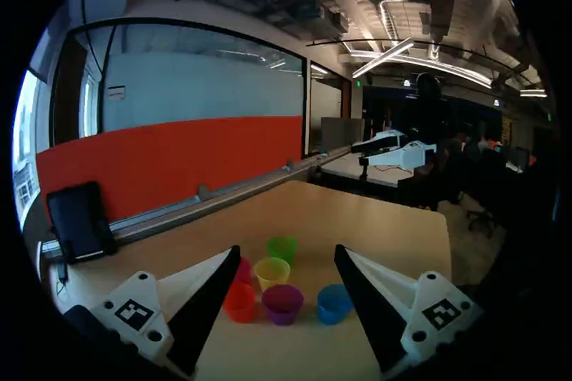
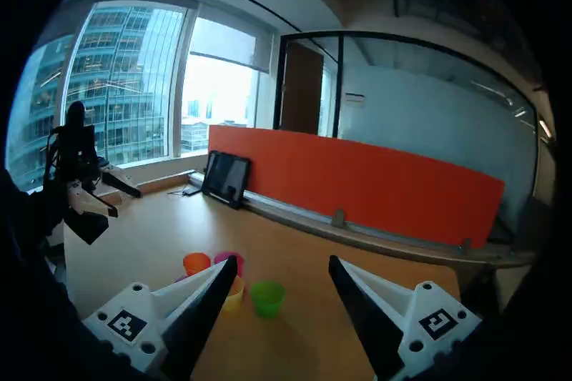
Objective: Pour water
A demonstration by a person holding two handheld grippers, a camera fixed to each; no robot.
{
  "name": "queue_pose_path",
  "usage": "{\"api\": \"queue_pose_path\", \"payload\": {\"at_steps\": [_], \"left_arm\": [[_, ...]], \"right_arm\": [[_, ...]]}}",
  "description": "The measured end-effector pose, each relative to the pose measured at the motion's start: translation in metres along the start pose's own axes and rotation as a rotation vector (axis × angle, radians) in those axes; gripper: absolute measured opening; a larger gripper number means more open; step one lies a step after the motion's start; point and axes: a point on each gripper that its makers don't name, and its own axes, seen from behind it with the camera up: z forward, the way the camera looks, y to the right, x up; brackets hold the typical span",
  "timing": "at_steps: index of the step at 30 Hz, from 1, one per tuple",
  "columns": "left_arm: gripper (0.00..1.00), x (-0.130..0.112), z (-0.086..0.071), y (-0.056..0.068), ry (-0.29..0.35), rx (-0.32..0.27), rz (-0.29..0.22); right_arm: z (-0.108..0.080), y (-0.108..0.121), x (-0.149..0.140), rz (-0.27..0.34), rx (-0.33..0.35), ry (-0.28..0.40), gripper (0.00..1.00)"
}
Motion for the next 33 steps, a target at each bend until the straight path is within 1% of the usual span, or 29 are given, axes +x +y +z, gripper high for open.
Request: {"api": "queue_pose_path", "payload": {"at_steps": [8, 14, 23, 33], "left_arm": [[0.97, -0.028, 0.015, 0.016, -0.057, -0.042, 0.029], [0.98, -0.047, 0.025, 0.028, -0.078, -0.075, 0.018], [0.97, -0.075, 0.037, 0.032, -0.117, -0.098, -0.008], [0.97, -0.104, 0.047, 0.049, -0.154, -0.133, 0.021]], "right_arm": [[0.002, -0.002, -0.008, 0.003, 0.017, -0.020, 0.99], [0.004, -0.001, -0.018, 0.008, 0.022, -0.041, 0.99], [0.007, 0.002, -0.030, 0.000, 0.022, -0.069, 0.99], [0.016, 0.002, -0.041, 0.005, 0.023, -0.092, 0.99]]}}
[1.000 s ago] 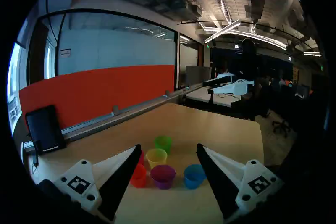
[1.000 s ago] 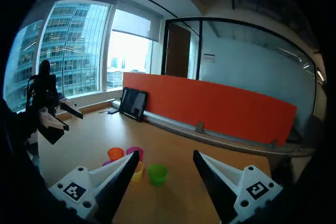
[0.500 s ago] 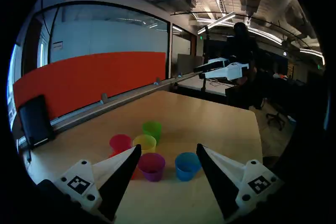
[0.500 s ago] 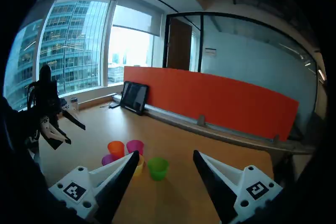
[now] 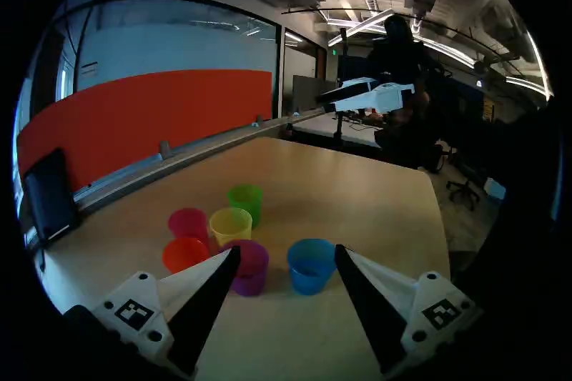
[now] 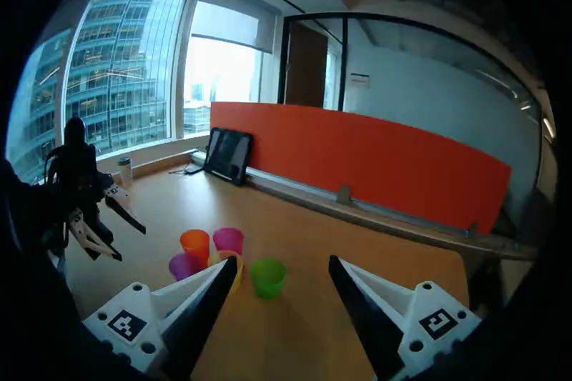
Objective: Pour water
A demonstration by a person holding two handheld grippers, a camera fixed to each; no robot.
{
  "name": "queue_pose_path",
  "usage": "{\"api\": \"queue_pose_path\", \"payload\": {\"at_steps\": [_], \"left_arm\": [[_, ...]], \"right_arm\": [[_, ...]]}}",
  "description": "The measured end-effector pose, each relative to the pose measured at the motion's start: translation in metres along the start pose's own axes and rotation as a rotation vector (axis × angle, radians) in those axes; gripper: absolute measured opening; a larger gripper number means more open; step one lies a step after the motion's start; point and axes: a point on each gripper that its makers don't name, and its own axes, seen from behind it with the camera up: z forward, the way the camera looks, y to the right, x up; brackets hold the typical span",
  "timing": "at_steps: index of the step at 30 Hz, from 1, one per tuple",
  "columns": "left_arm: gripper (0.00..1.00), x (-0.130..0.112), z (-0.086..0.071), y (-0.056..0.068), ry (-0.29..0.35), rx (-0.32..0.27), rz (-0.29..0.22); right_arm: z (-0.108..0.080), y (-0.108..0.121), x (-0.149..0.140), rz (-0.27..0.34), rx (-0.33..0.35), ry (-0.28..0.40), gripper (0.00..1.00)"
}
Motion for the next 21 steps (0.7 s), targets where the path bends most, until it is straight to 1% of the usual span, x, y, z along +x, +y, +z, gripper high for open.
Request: {"api": "queue_pose_path", "payload": {"at_steps": [15, 21], "left_arm": [[0.98, -0.036, 0.030, 0.029, -0.070, -0.069, 0.015], [0.98, -0.047, 0.042, 0.033, -0.100, -0.078, 0.028]], "right_arm": [[0.008, 0.000, -0.010, -0.005, 0.002, -0.019, 0.99], [0.012, 0.000, -0.010, -0.006, 0.005, -0.023, 0.99]]}}
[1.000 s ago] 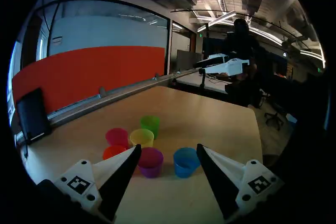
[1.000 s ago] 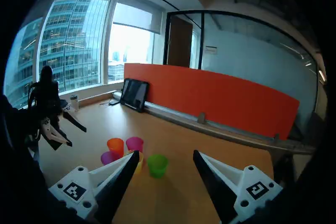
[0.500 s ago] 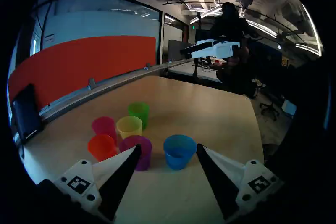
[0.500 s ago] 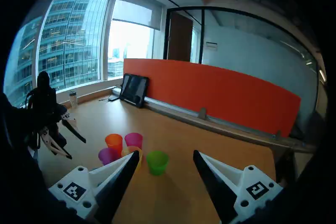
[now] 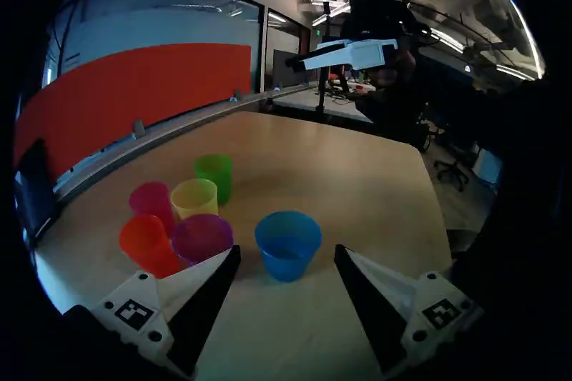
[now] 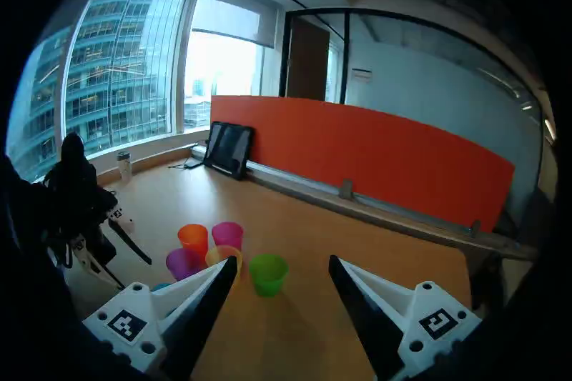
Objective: Pour water
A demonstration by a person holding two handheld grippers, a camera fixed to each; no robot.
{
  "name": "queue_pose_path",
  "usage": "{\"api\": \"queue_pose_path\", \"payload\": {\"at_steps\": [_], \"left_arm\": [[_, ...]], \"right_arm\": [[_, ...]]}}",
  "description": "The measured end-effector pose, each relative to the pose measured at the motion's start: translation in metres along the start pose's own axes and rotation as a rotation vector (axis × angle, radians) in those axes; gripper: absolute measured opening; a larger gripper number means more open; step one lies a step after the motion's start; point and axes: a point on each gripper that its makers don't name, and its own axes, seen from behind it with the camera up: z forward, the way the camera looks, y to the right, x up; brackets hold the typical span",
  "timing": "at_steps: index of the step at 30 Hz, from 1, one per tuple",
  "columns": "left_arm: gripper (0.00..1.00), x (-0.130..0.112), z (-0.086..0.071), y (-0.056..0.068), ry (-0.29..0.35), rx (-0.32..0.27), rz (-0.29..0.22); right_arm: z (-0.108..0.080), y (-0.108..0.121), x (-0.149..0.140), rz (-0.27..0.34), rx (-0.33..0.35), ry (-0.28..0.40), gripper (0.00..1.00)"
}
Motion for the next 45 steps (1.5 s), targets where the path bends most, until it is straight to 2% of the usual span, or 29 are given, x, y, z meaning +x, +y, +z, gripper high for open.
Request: {"api": "queue_pose_path", "payload": {"at_steps": [18, 33, 45], "left_arm": [[0.98, -0.018, 0.036, 0.001, -0.083, -0.011, 0.030], [0.98, -0.015, 0.062, -0.001, -0.098, -0.020, 0.047], [0.98, -0.015, 0.075, 0.000, -0.095, -0.019, 0.043]], "right_arm": [[0.009, -0.001, -0.004, -0.009, 0.009, -0.012, 0.99], [0.013, 0.004, -0.008, -0.004, 0.008, -0.016, 0.99], [0.013, 0.007, -0.012, -0.001, 0.005, -0.019, 1.00]]}}
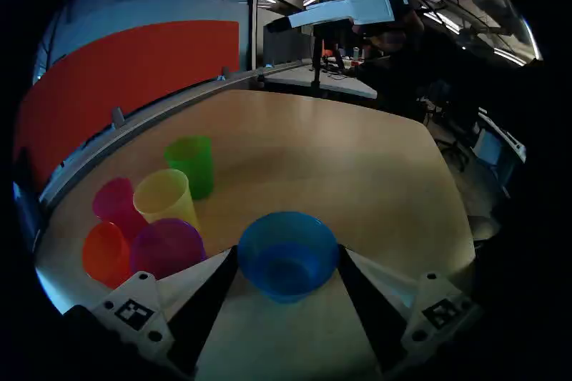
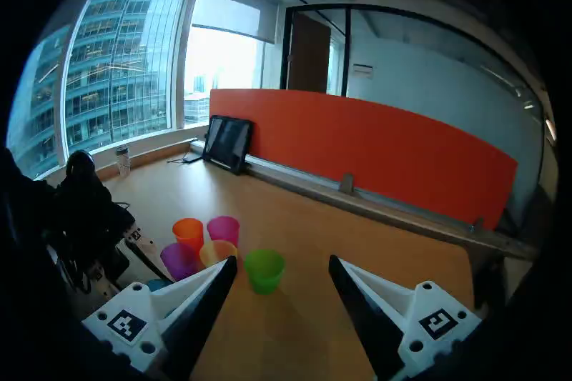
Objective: Pour water
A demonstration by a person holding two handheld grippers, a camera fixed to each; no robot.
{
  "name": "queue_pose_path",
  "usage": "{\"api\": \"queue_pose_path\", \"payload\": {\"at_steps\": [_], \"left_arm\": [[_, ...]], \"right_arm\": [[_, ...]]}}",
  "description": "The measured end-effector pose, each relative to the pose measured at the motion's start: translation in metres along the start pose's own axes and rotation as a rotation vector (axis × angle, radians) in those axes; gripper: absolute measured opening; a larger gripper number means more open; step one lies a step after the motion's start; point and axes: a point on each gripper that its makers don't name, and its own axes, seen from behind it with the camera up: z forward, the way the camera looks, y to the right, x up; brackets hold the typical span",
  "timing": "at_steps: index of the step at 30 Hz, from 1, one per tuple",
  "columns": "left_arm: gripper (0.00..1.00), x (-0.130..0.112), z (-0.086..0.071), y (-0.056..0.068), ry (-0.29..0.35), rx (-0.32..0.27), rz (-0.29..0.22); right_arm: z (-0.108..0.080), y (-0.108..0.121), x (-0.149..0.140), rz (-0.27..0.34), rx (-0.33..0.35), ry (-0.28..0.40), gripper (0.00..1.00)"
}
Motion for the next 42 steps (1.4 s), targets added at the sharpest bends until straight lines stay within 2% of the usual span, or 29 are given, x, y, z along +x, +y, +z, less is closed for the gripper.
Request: {"api": "queue_pose_path", "payload": {"at_steps": [5, 9, 23, 35, 42], "left_arm": [[0.97, -0.001, 0.001, -0.001, 0.000, 0.010, -0.001], [0.90, -0.002, 0.001, -0.001, -0.002, 0.011, 0.003], [0.88, -0.003, -0.003, 0.000, 0.005, 0.007, 0.005], [0.88, 0.006, -0.020, -0.004, 0.053, 0.014, -0.027], [0.88, 0.018, -0.032, -0.007, 0.091, 0.032, -0.022]], "right_arm": [[0.000, 0.001, 0.000, -0.002, -0.002, -0.001, 1.00], [0.000, 0.000, 0.000, -0.002, -0.002, -0.002, 1.00], [0.003, -0.001, -0.001, -0.006, 0.001, -0.006, 0.99], [0.009, -0.004, -0.002, -0.007, 0.006, -0.011, 1.00], [0.012, -0.007, -0.002, -0.014, 0.012, -0.012, 0.99]]}}
